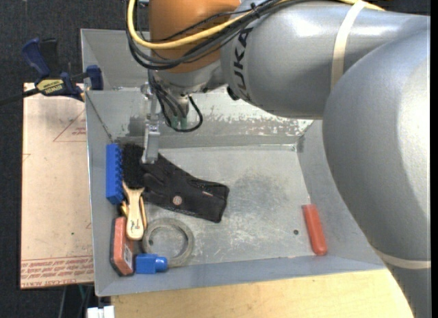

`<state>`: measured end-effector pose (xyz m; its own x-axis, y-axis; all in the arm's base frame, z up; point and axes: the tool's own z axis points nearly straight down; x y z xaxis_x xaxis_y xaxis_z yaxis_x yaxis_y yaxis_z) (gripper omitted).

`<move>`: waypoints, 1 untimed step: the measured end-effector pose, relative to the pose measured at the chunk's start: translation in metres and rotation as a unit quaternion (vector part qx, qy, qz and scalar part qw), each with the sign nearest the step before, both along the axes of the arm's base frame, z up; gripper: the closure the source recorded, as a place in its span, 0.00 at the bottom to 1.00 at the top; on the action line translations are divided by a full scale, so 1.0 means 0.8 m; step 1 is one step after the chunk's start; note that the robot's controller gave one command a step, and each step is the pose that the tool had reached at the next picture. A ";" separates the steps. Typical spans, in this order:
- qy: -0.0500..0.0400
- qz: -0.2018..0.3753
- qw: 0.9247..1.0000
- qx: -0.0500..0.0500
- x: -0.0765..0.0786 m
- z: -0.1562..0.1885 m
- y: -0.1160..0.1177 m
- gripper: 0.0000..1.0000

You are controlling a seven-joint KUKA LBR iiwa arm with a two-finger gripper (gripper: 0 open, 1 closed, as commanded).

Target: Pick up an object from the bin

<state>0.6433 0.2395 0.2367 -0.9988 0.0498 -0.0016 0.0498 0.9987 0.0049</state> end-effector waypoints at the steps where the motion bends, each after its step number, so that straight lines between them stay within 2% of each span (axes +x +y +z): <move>1: 0.002 -0.191 0.982 0.000 -0.019 -0.021 -0.010 0.00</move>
Offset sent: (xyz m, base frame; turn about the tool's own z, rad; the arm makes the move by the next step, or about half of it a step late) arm -0.0051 -0.1007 -0.1667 0.0097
